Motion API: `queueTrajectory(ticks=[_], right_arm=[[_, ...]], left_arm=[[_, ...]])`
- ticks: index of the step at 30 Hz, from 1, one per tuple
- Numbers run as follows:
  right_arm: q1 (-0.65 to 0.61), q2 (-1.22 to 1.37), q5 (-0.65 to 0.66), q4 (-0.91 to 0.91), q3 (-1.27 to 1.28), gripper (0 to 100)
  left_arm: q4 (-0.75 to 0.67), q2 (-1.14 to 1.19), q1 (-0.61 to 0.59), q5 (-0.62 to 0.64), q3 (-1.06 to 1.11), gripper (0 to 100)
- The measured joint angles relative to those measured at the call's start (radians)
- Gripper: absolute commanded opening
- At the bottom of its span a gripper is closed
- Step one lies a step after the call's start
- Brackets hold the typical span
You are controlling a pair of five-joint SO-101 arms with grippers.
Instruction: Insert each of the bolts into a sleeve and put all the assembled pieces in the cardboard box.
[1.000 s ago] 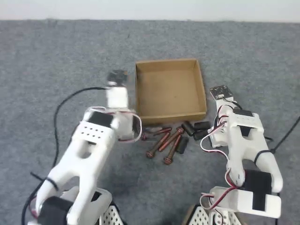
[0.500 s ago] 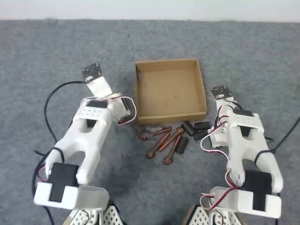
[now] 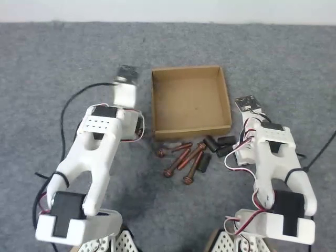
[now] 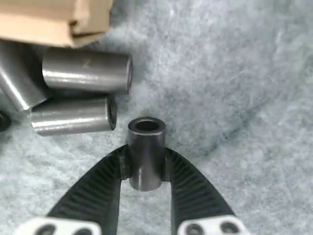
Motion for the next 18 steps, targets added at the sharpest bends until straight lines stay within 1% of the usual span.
queueTrajectory(ticks=[5,8,11,15,18], right_arm=[[0.0,0.0,0.0,0.0,0.0,0.6],[0.0,0.0,0.0,0.0,0.0,0.6],[0.0,0.0,0.0,0.0,0.0,0.6],[0.0,0.0,0.0,0.0,0.0,0.6],[0.0,0.0,0.0,0.0,0.0,0.6]], left_arm=[[0.052,-0.003,0.003,-0.502,0.0,1],[0.052,-0.003,0.002,-0.723,0.0,1],[0.052,-0.003,0.002,-0.842,0.0,2],[0.055,0.003,0.006,-0.919,-0.021,6],[0.137,0.064,0.017,-0.976,-0.114,7]])
